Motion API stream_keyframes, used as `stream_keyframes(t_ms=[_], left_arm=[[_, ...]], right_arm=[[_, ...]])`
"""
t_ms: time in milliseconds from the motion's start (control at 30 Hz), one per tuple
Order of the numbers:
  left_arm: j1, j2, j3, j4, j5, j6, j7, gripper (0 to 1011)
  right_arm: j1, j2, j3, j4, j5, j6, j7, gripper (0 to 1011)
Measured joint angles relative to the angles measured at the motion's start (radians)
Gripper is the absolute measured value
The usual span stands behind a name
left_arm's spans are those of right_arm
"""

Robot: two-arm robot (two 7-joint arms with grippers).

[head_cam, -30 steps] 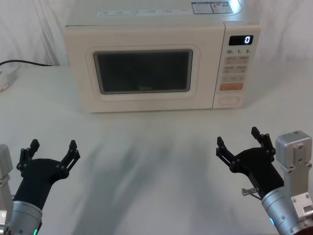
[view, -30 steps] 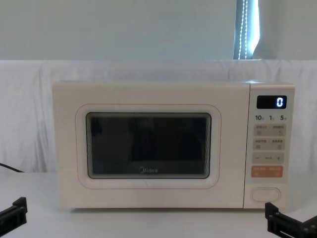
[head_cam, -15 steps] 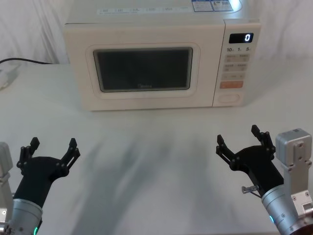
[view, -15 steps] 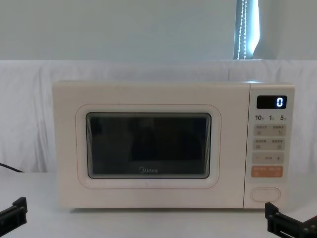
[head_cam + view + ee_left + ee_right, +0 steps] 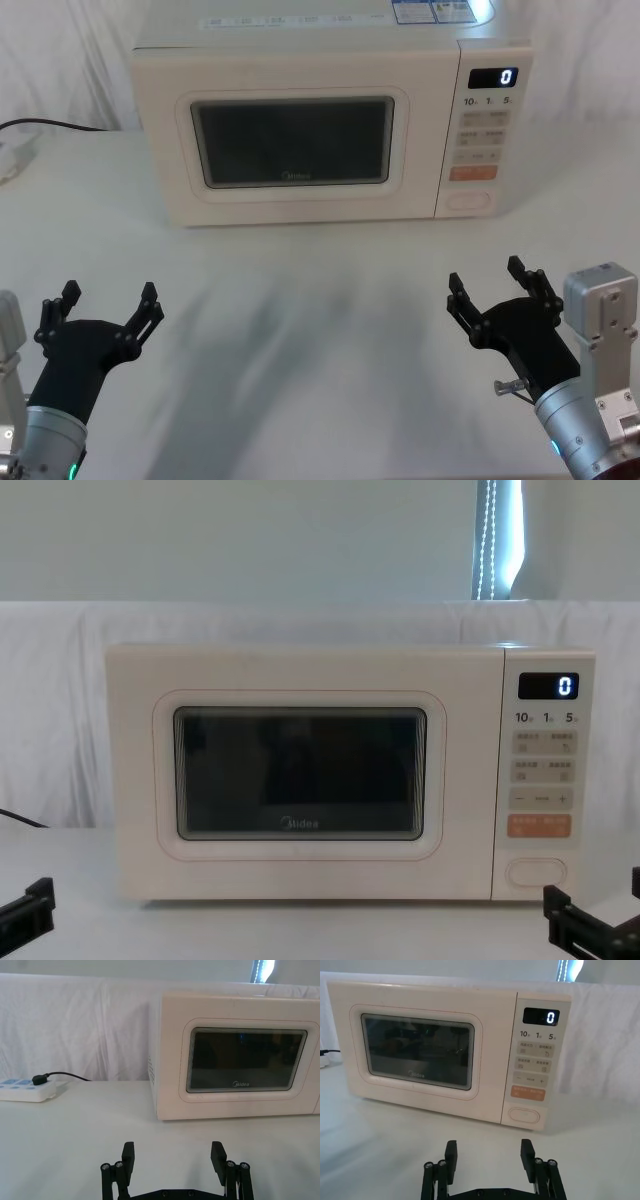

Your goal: Press the button to open the microwave door with one hand; close the microwave door with the other hand.

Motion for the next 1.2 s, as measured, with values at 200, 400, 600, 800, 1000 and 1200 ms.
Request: stream_keyframes(t_ms=[200, 400, 600, 800, 1000, 1200], left_arm=[[0.000, 0.000, 0.000, 0.000, 0.000, 0.000, 0.000, 1001], [0.000, 0.000, 0.000, 0.000, 0.000, 0.000, 0.000, 1001], [0.000, 0.000, 0.000, 0.000, 0.000, 0.000, 0.000, 1001], [0.000, 0.000, 0.000, 0.000, 0.000, 0.000, 0.000, 1001], [0.000, 0.000, 0.000, 0.000, 0.000, 0.000, 0.000, 1001], [0.000, 0.000, 0.000, 0.000, 0.000, 0.000, 0.000, 1001]], right_arm=[[0.000, 0.000, 0.000, 0.000, 0.000, 0.000, 0.000, 679], [0.000, 0.000, 0.000, 0.000, 0.000, 0.000, 0.000, 482], [0.000, 0.000, 0.000, 0.000, 0.000, 0.000, 0.000, 285], [0.000, 0.000, 0.000, 0.000, 0.000, 0.000, 0.000, 138], [0.000, 0.000, 0.000, 0.000, 0.000, 0.000, 0.000, 0], [0.000, 0.000, 0.000, 0.000, 0.000, 0.000, 0.000, 0]])
